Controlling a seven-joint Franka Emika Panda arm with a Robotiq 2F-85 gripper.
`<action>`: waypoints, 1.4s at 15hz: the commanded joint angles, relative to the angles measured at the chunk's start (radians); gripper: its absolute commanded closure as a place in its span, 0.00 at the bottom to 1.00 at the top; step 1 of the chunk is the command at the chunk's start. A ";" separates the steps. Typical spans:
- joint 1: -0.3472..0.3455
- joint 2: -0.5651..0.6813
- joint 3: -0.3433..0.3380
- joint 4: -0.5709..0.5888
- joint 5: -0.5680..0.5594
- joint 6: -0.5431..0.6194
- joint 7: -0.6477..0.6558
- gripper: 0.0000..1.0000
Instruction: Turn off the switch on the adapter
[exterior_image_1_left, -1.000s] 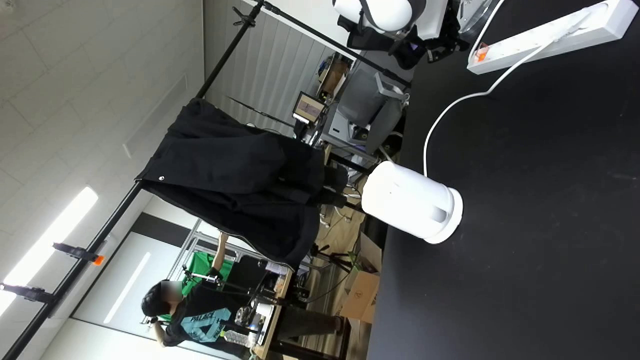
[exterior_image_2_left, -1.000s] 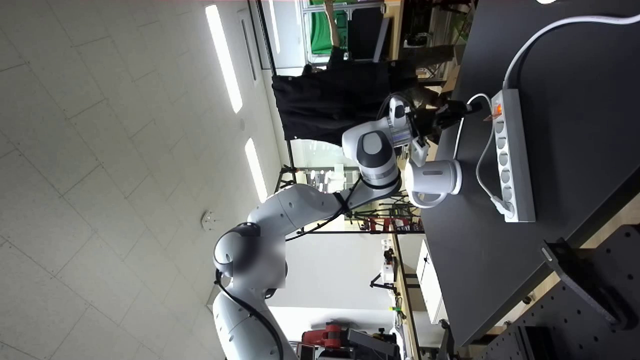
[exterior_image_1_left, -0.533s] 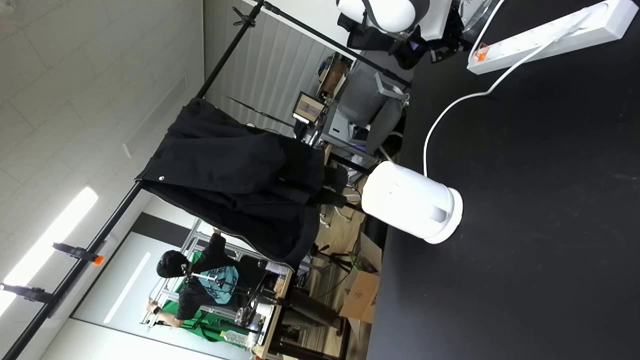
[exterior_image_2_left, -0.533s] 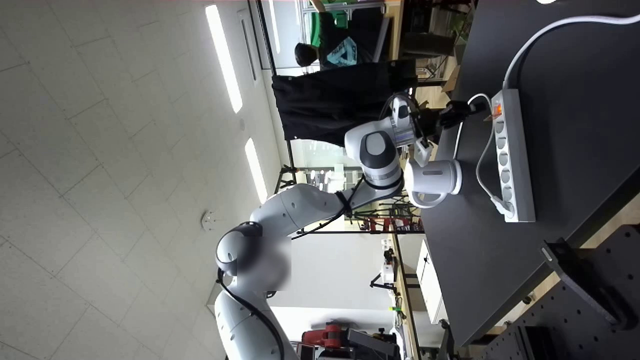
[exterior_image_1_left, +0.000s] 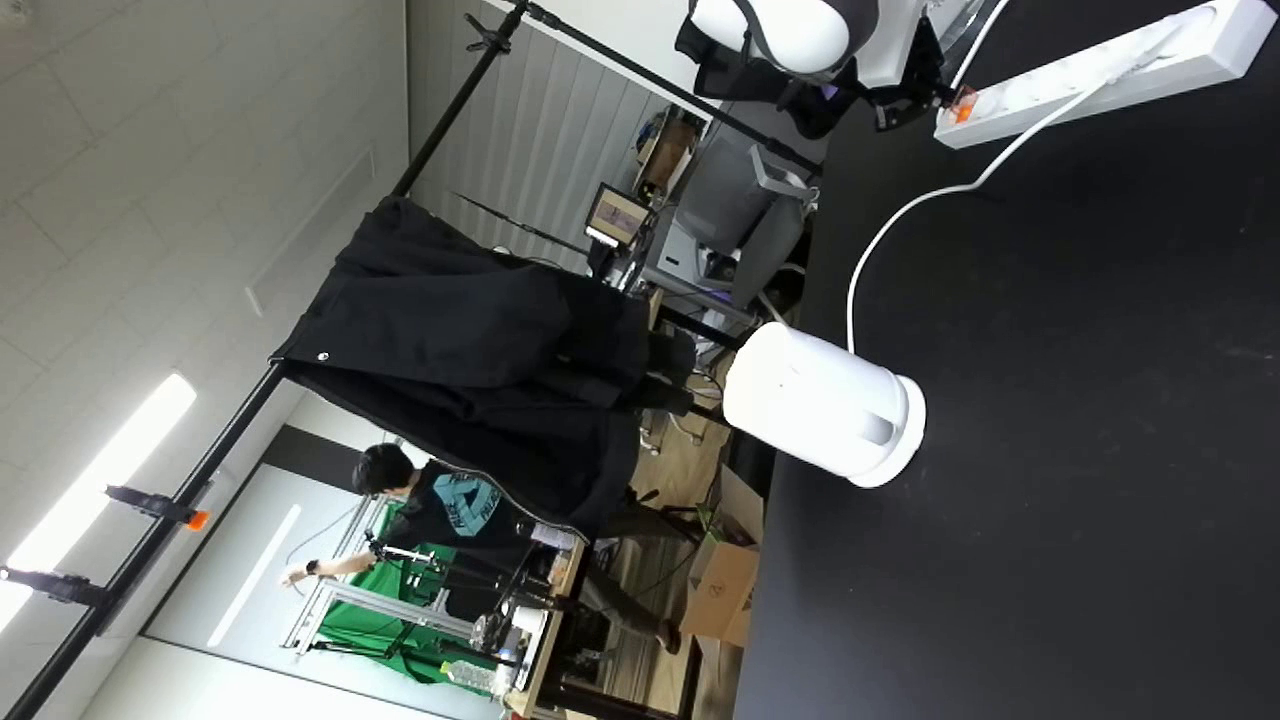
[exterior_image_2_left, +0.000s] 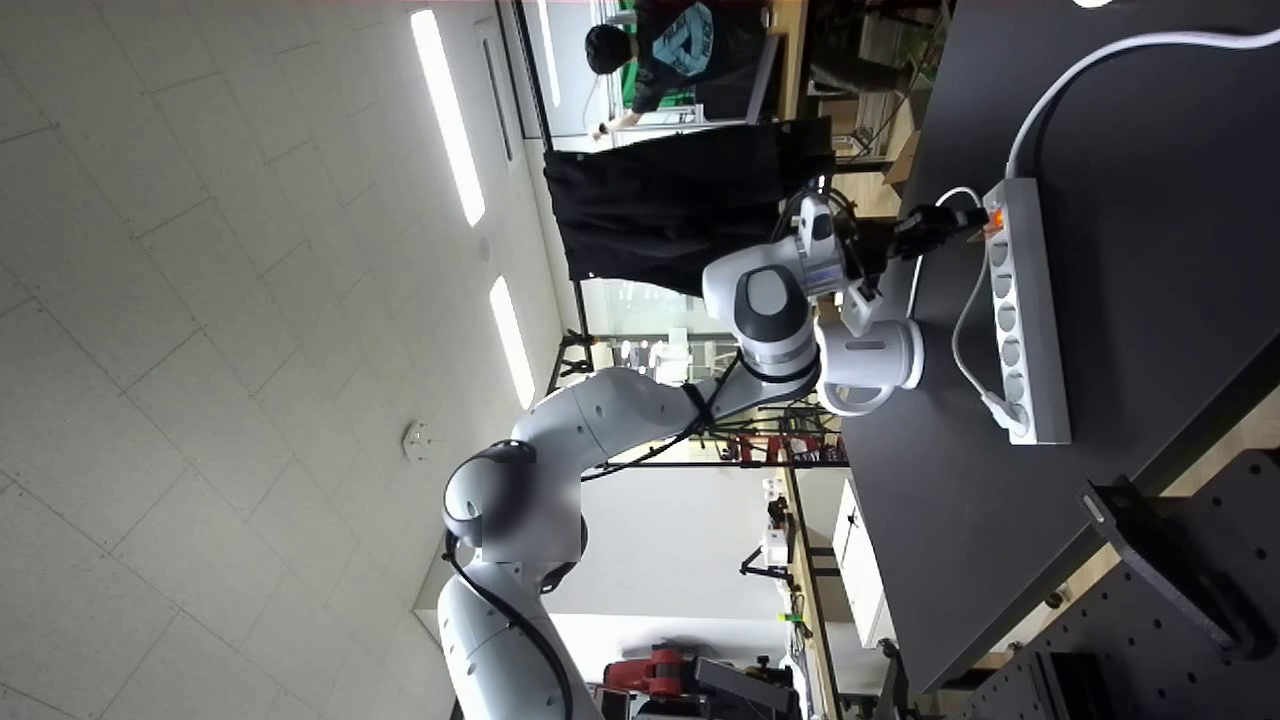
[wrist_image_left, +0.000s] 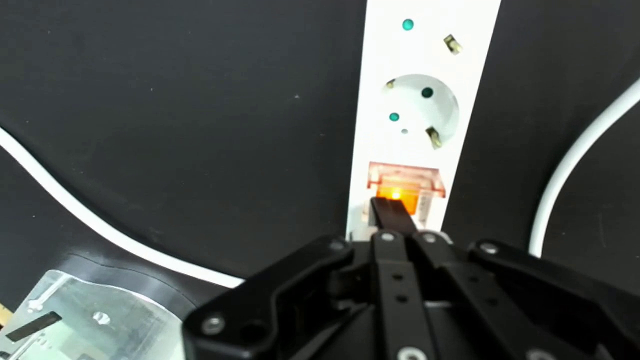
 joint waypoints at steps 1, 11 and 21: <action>0.011 0.026 -0.008 0.019 0.034 0.030 -0.002 1.00; 0.002 0.068 0.005 0.049 0.081 0.051 -0.015 1.00; -0.174 0.100 0.150 0.109 0.159 0.057 -0.124 1.00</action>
